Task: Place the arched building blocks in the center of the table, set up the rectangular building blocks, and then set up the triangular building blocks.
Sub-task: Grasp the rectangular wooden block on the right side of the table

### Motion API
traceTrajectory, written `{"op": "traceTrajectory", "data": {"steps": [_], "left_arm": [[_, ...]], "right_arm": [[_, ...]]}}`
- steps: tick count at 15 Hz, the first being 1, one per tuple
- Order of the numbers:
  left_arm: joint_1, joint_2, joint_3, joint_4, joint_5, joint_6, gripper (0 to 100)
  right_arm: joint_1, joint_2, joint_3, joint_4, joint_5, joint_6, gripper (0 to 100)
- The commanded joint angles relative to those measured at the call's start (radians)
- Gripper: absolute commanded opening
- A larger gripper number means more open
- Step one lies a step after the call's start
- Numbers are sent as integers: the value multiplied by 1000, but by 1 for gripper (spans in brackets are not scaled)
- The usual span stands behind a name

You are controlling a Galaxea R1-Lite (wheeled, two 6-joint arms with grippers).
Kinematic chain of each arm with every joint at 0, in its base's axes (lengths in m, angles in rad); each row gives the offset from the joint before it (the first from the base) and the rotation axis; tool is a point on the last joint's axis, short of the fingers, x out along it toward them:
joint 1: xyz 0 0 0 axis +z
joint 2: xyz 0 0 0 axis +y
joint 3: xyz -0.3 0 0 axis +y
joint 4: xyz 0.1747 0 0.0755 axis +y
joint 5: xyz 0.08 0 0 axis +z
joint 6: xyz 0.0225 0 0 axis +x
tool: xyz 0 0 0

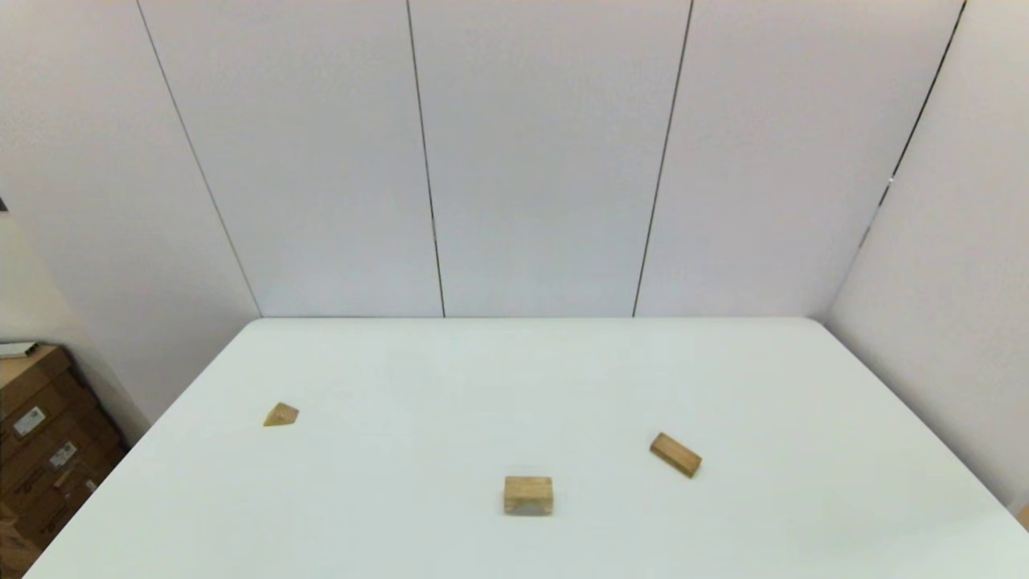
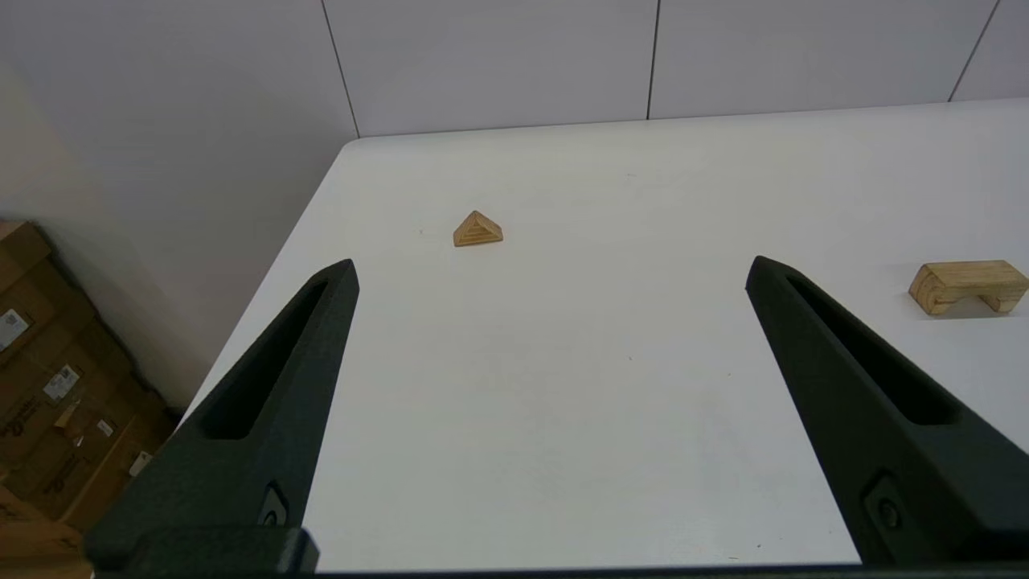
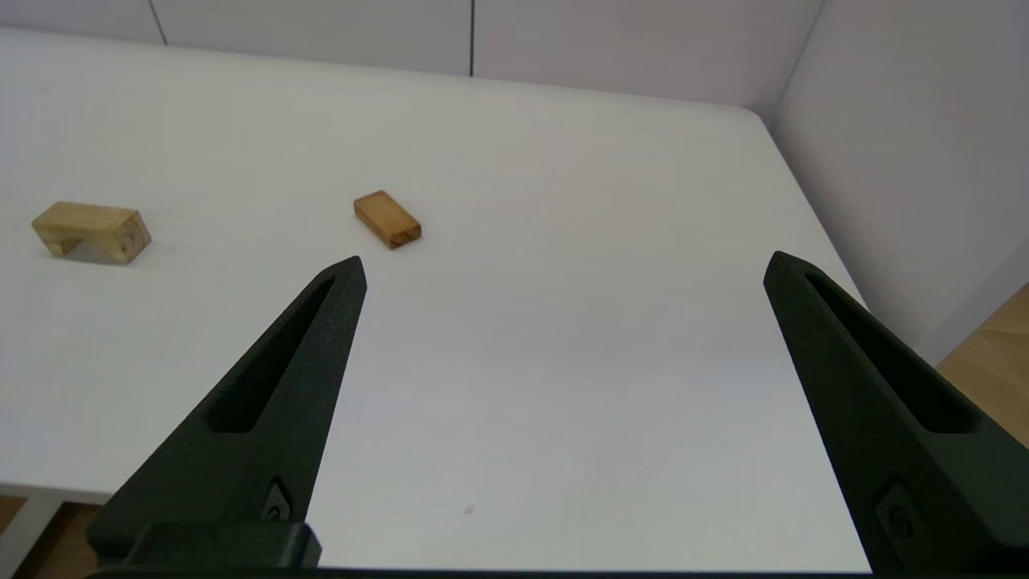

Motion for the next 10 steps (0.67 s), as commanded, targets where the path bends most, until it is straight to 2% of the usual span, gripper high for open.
{"op": "traceTrajectory", "data": {"steps": [1, 3, 6, 10], "left_arm": [[0, 1, 0, 1, 0, 0, 100], [0, 1, 0, 0, 0, 0, 100], [0, 1, 0, 0, 0, 0, 100], [0, 1, 0, 1, 0, 0, 100]], "right_arm": [[-7, 196, -75, -17, 22, -10, 100], [-12, 285, -112, -26, 75, -10, 100], [-42, 404, -136, -52, 167, -47, 100], [-130, 455, -141, -80, 276, -51, 100]]}}
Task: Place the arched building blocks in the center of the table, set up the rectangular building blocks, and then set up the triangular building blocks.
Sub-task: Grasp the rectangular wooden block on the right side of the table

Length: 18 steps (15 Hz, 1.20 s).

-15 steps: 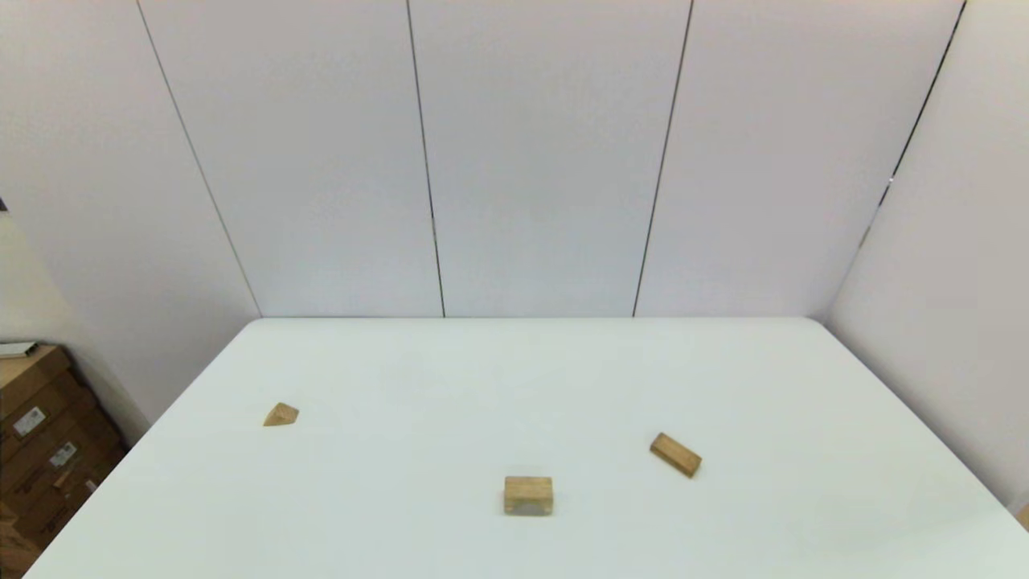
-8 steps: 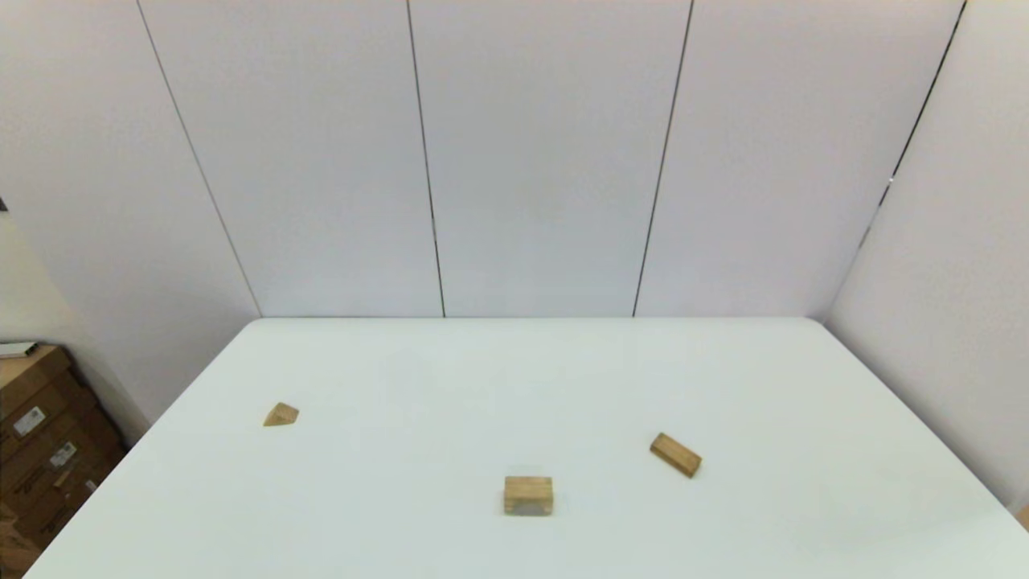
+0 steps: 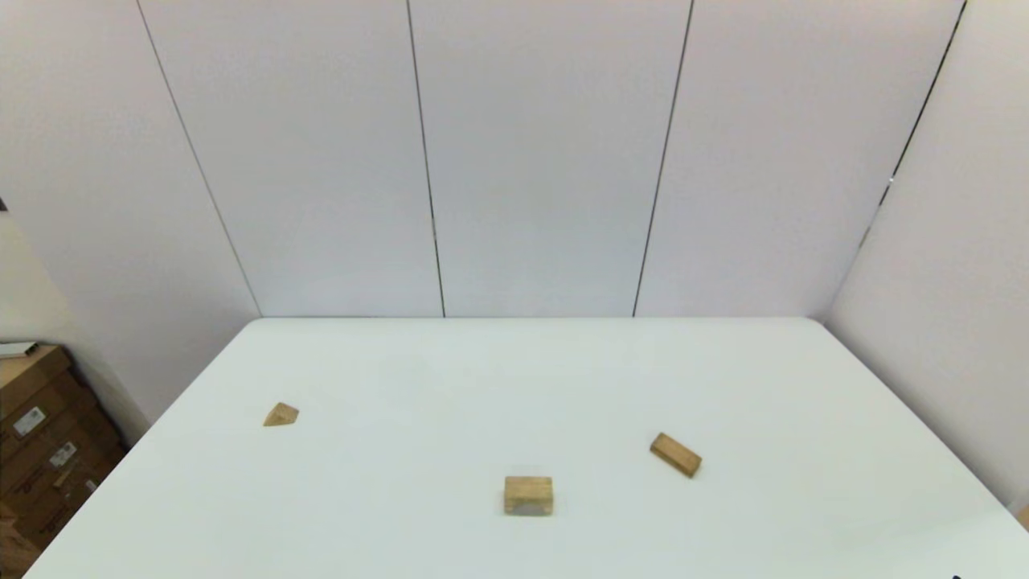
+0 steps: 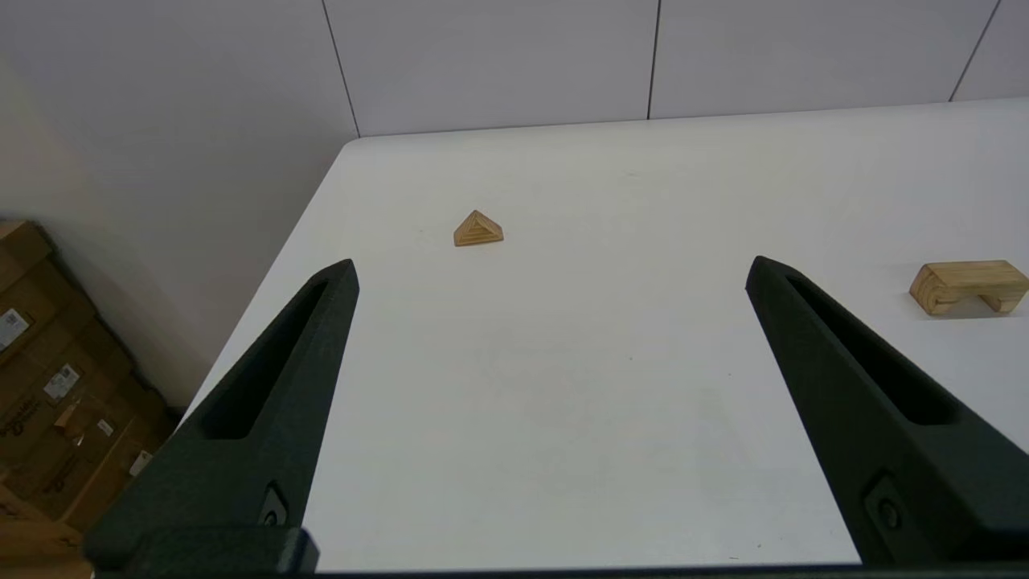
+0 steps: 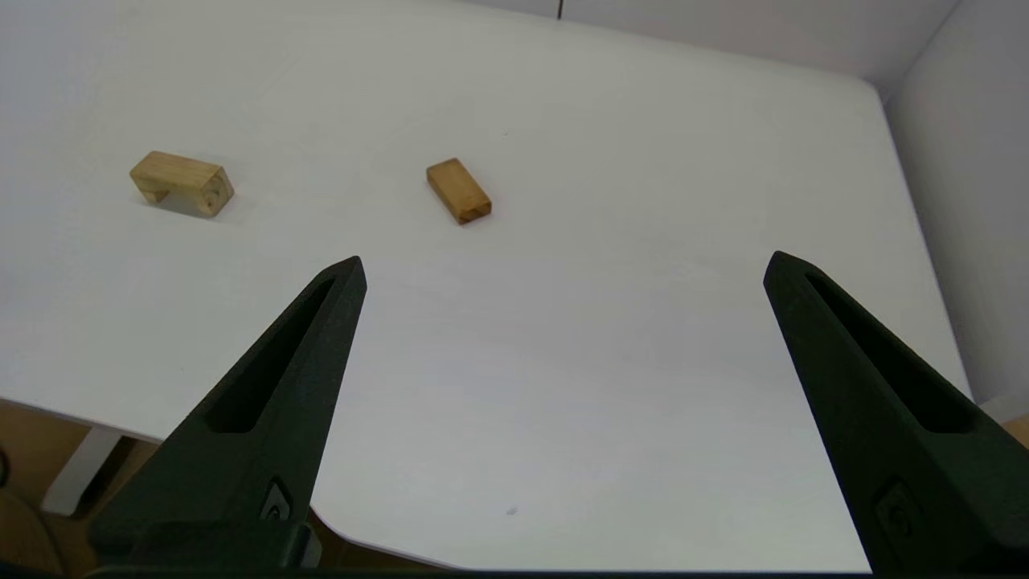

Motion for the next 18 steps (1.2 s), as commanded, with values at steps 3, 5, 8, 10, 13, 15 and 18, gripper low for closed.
{"op": "traceTrajectory", "data": {"steps": [3, 5, 8, 10, 13, 15, 18], "left_arm": [[0, 1, 0, -1, 0, 0, 100], [0, 1, 0, -1, 0, 0, 100], [0, 1, 0, -1, 0, 0, 100], [0, 1, 0, -1, 0, 0, 100], [0, 1, 0, -1, 0, 0, 100], [0, 1, 0, -1, 0, 0, 100], [2, 1, 0, -1, 0, 0, 100]], "right_arm": [[-48, 82, -4, -11, 81, -6, 100], [-35, 85, -8, -13, 78, -3, 100], [-29, 93, -11, -11, 80, -3, 100], [-29, 93, -8, 4, 80, 3, 100], [-17, 91, -5, 2, 77, 8, 100], [-15, 87, -2, 2, 77, 8, 100], [-17, 74, 7, 4, 77, 8, 100]]}}
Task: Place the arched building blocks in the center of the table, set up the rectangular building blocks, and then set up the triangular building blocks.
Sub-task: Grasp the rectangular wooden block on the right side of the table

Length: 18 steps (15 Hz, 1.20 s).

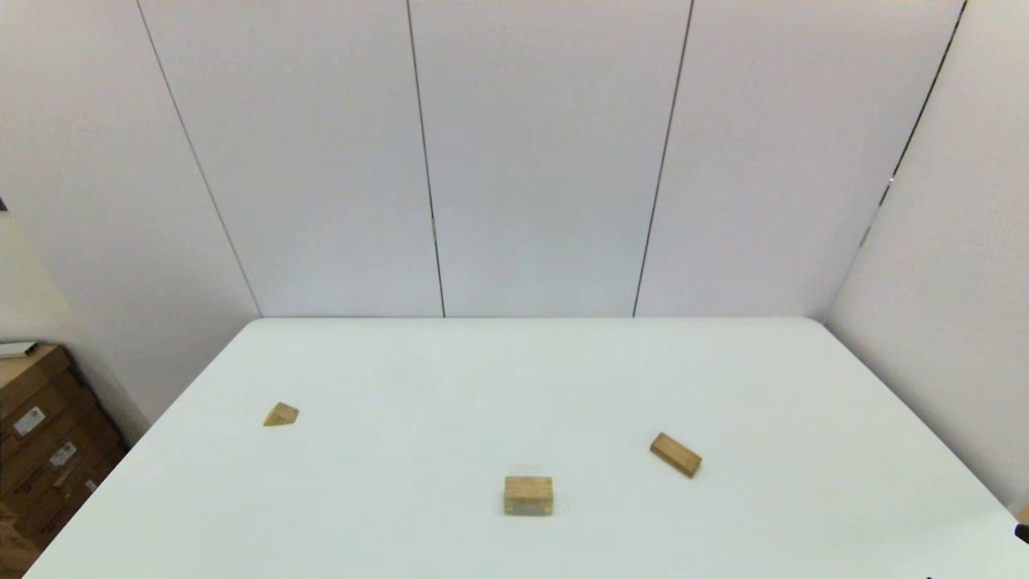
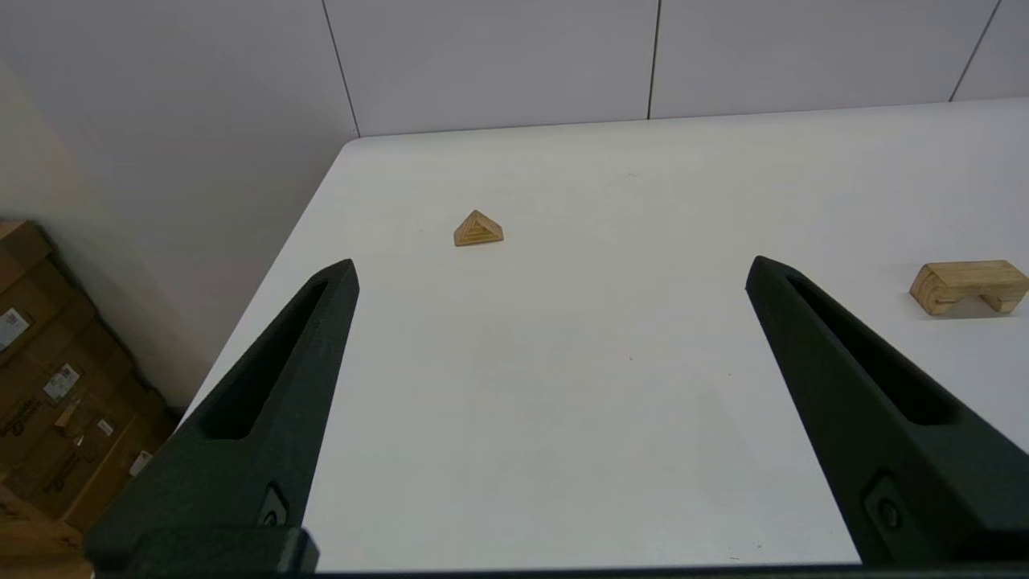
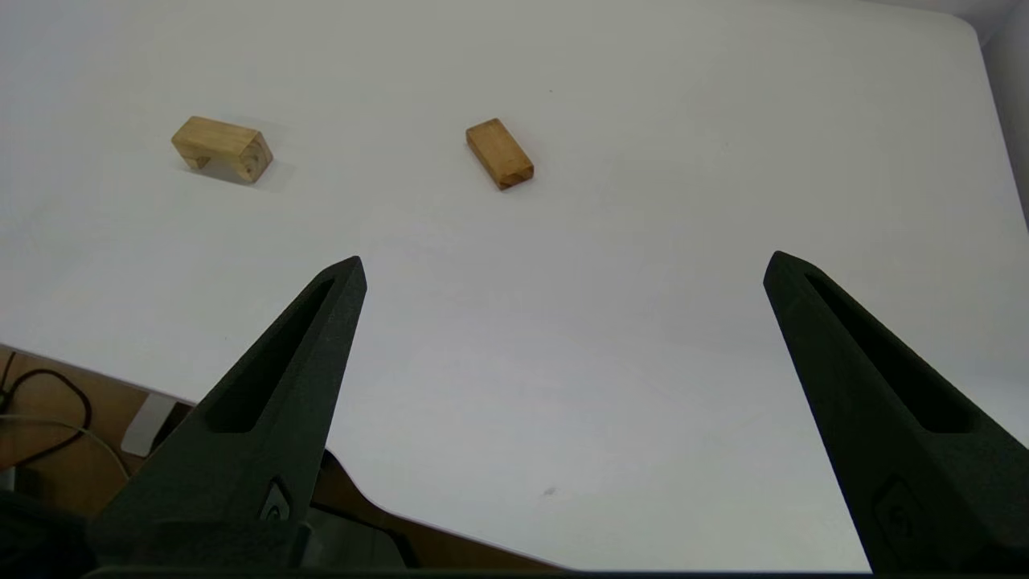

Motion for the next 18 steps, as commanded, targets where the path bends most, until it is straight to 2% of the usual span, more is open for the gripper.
{"op": "traceTrajectory", "data": {"steps": [1, 8, 12, 13, 15, 18], "left_arm": [[0, 1, 0, 0, 0, 0, 100], [0, 1, 0, 0, 0, 0, 100], [0, 1, 0, 0, 0, 0, 100], [0, 1, 0, 1, 0, 0, 100], [0, 1, 0, 0, 0, 0, 100], [0, 1, 0, 0, 0, 0, 100]], "right_arm": [[-3, -15, 12, -1, 2, -1, 100], [-10, -9, -2, -12, -6, -4, 100], [39, 33, -26, -1, -21, -4, 100], [63, 57, -37, -1, -21, -4, 100], [135, 149, -77, 0, -53, -4, 100], [148, 356, -166, 8, -49, -3, 100]]}}
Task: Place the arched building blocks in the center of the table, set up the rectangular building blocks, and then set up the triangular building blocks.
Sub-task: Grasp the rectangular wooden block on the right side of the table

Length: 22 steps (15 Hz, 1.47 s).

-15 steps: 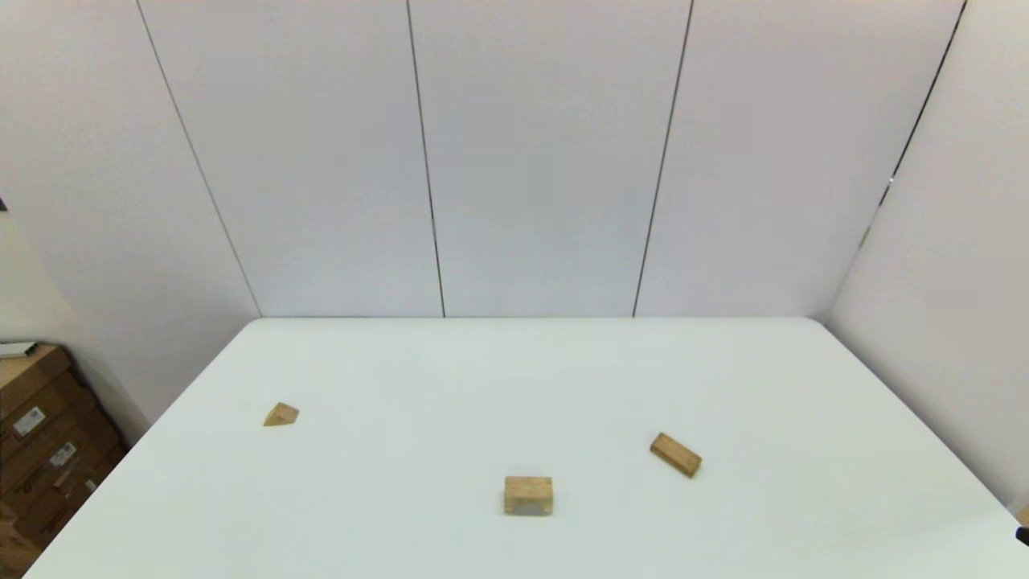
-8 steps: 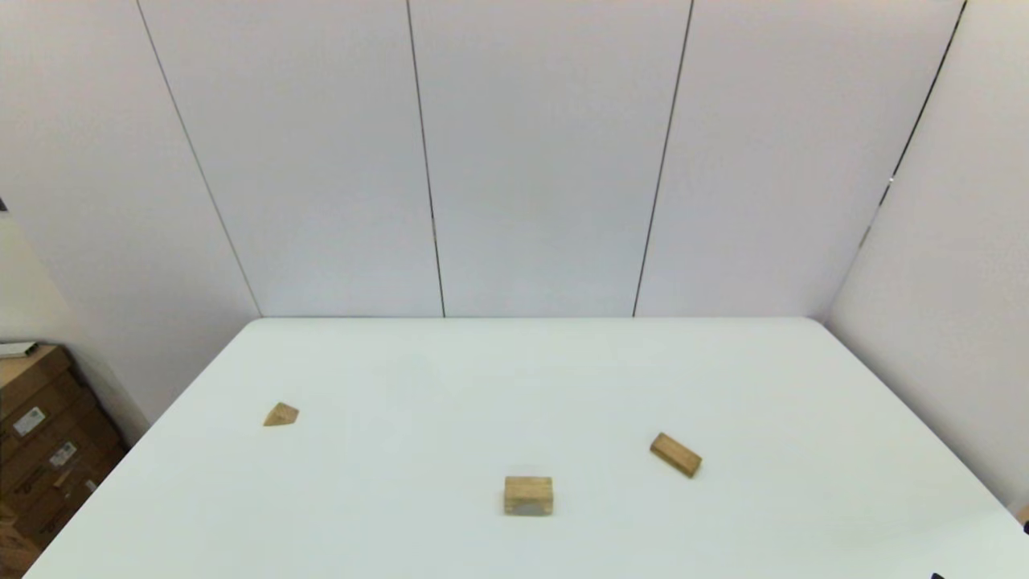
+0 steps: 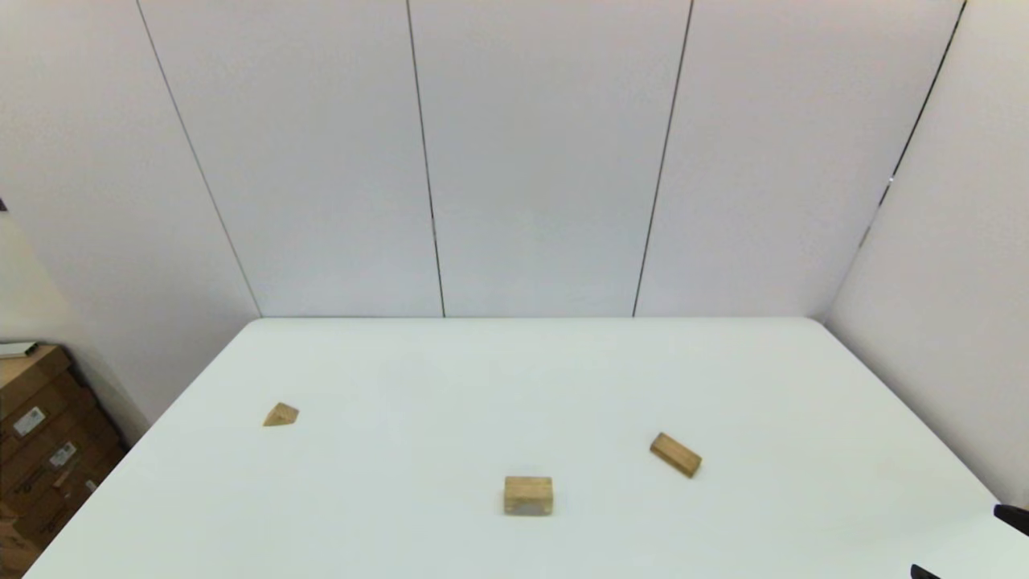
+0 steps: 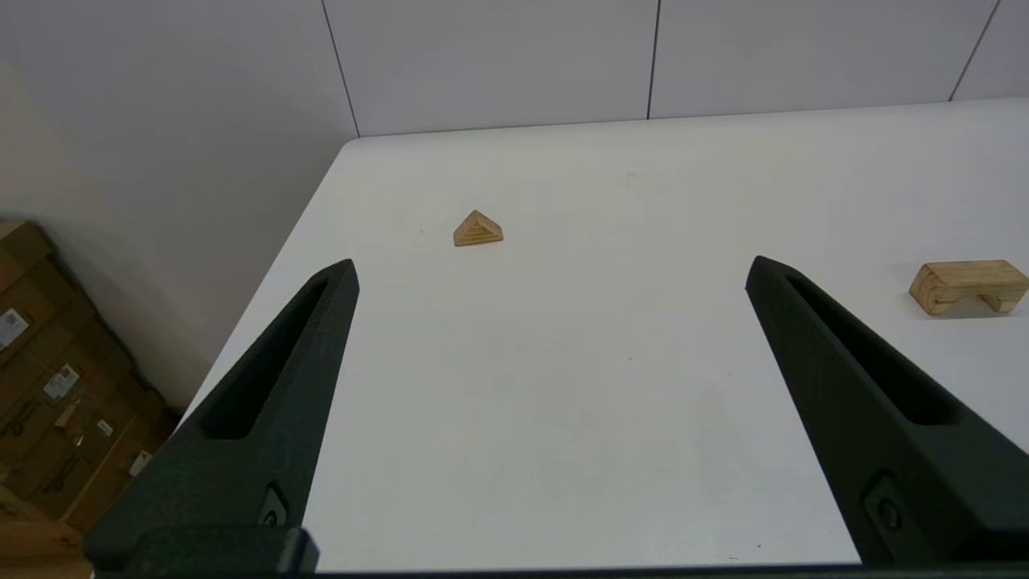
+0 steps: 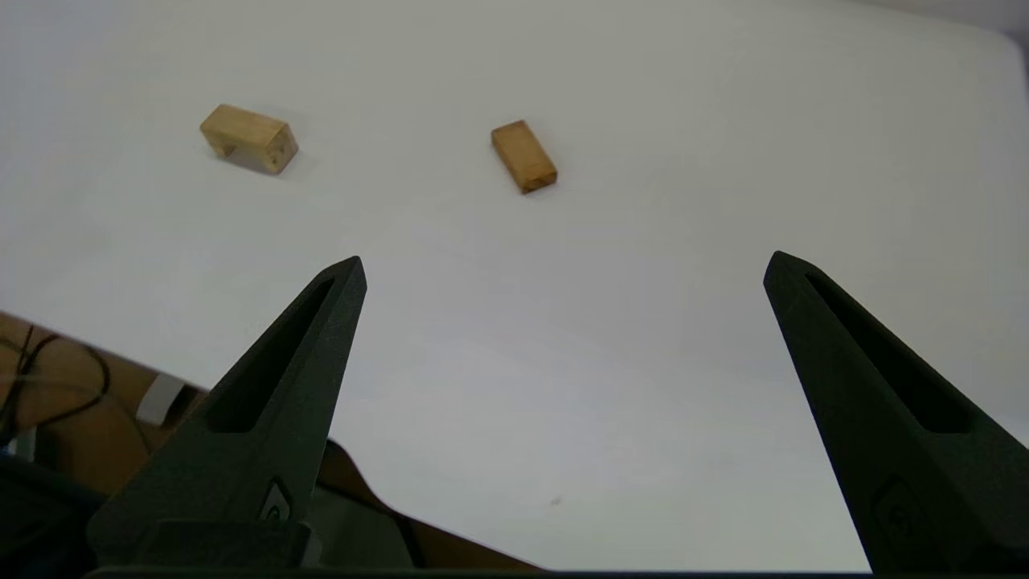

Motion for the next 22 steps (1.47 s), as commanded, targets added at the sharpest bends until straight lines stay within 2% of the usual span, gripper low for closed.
{"op": "traceTrajectory", "data": {"steps": [1, 7, 11, 14, 22], "left_arm": [[0, 1, 0, 0, 0, 0, 100], [0, 1, 0, 1, 0, 0, 100], [1, 1, 0, 0, 0, 0, 100], [0, 1, 0, 0, 0, 0, 100], [0, 1, 0, 0, 0, 0, 100]], "right_arm": [[36, 300, -129, 18, 2, -1, 100], [79, 615, -256, 9, 8, -13, 100], [82, 736, -304, 6, 11, -18, 100], [84, 859, -339, 9, 9, -94, 100], [96, 1104, -479, 21, 8, -105, 100]]}}
